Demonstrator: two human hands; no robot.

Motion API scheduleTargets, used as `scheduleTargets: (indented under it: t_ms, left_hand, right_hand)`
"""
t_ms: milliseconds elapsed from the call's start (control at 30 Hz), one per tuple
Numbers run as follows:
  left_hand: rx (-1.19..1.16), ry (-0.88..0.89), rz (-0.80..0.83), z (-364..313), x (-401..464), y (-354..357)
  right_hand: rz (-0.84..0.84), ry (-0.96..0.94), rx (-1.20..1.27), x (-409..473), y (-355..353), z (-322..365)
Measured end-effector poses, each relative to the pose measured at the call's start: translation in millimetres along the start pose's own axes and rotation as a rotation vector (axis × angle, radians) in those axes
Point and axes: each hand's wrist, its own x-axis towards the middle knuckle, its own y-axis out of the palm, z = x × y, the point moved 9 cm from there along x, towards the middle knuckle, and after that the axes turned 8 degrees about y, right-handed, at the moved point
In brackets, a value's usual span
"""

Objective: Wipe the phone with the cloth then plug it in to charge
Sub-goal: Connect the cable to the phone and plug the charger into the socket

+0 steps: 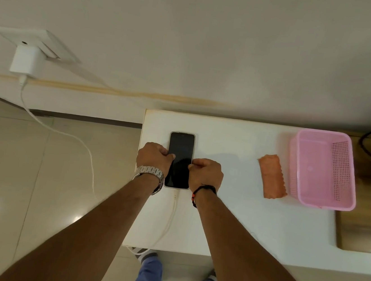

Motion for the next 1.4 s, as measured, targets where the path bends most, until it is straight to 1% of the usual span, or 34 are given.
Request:
scheduleTargets:
  t_ms: [233,400,467,633,767,900,1067,1133,1167,1200,1233,1267,1333,1400]
  left_hand:
    - [-0.035,-0.013,0.018,1,-1,-6]
    - [-0.069,0.041,-0.041,-7,-9,-38]
    - [-0.117,0.062,-0.085,-9,-11,-63]
    - [-0.303,0.071,-0.179,-9,-11,-137]
    - [-0.43,0.099,-0.26,-11,-9,-205]
    - [-0.529,0.151,-0.367,-11,-4,-274]
    - [-0.501,0.18,-0.563,4,15,-352]
    - [-0.438,0.178,-0.64,14,25,-376]
    - [-0.387,0.174,-0.647,19,34,-382]
    - [-0.351,0.153,-0.619,26,45,-385]
    - [-0.349,0.111,-0.554,32,57,-381]
    - [-0.416,0.037,-0.471,38,69,-373]
    - [-0.651,-0.128,-0.291,50,88,-352]
    - [-0.797,-0.186,-0.138,51,100,-337]
  right_hand:
    - [-0.001,-0.02,-0.035,-1,2,8]
    - [-0.016,-0.13,0.029,-16,0,31]
    - [0.025,-0.176,0.074,-28,7,47]
    - [0.192,-0.255,0.199,-69,44,94]
    - [0.333,-0.253,0.26,-108,86,134]
    - [0.417,-0.254,0.3,-147,122,167]
    - [0.531,-0.225,0.302,-185,169,193]
    - [0.568,-0.201,0.268,-197,189,199]
    - [0.583,-0.191,0.252,-202,199,201]
    - [0.593,-0.185,0.237,-205,209,202]
    - [0.6,-0.18,0.222,-208,217,205]
    - [0.602,-0.178,0.202,-209,223,207]
    - [0.584,-0.197,0.161,-211,231,218]
    - [0.563,-0.249,0.075,-214,242,230]
